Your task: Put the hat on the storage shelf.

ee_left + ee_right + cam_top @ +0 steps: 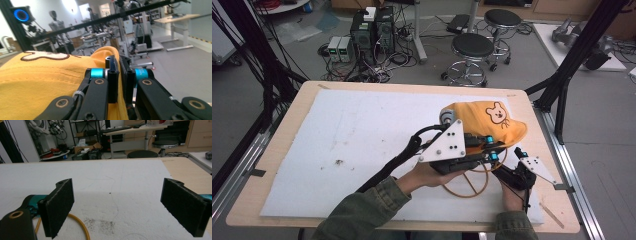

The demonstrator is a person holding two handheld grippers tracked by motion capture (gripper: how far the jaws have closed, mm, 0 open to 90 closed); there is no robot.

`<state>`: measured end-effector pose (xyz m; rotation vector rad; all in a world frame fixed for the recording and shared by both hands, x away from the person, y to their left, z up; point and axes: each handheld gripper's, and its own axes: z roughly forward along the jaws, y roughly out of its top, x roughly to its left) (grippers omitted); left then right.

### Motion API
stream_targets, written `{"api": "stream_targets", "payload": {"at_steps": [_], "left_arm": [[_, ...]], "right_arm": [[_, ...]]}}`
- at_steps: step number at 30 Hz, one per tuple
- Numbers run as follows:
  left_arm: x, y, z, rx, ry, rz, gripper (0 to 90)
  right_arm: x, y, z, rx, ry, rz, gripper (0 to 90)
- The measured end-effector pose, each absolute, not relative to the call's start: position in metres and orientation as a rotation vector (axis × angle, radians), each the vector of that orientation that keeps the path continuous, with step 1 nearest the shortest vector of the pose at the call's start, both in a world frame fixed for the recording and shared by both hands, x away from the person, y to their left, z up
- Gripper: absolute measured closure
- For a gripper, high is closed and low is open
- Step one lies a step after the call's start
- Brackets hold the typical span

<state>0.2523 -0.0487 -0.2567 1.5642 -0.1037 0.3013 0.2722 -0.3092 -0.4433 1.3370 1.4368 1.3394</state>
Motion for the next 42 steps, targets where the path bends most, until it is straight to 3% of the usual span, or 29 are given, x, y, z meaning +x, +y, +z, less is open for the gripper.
{"api": "stream_targets", "payload": {"at_steps": [9,18,29,42], "left_arm": [[0.242,-0.063,-0.273,1.659,-0.208,0.283,86.1],[0.239,-0.065,-0.300,1.626,-0.209,0.246,85.5],[0.230,-0.070,-0.326,1.662,-0.267,0.296,83.9],[0.225,-0.067,-0.333,1.656,-0.254,0.298,66.1]], "right_arm": [[0.273,-0.310,-0.444,1.337,1.434,1.348,10.6],[0.272,-0.309,-0.444,1.337,1.437,1.346,10.6],[0.273,-0.310,-0.444,1.333,1.438,1.341,10.6],[0.273,-0.310,-0.444,1.340,1.445,1.343,10.6]]}}
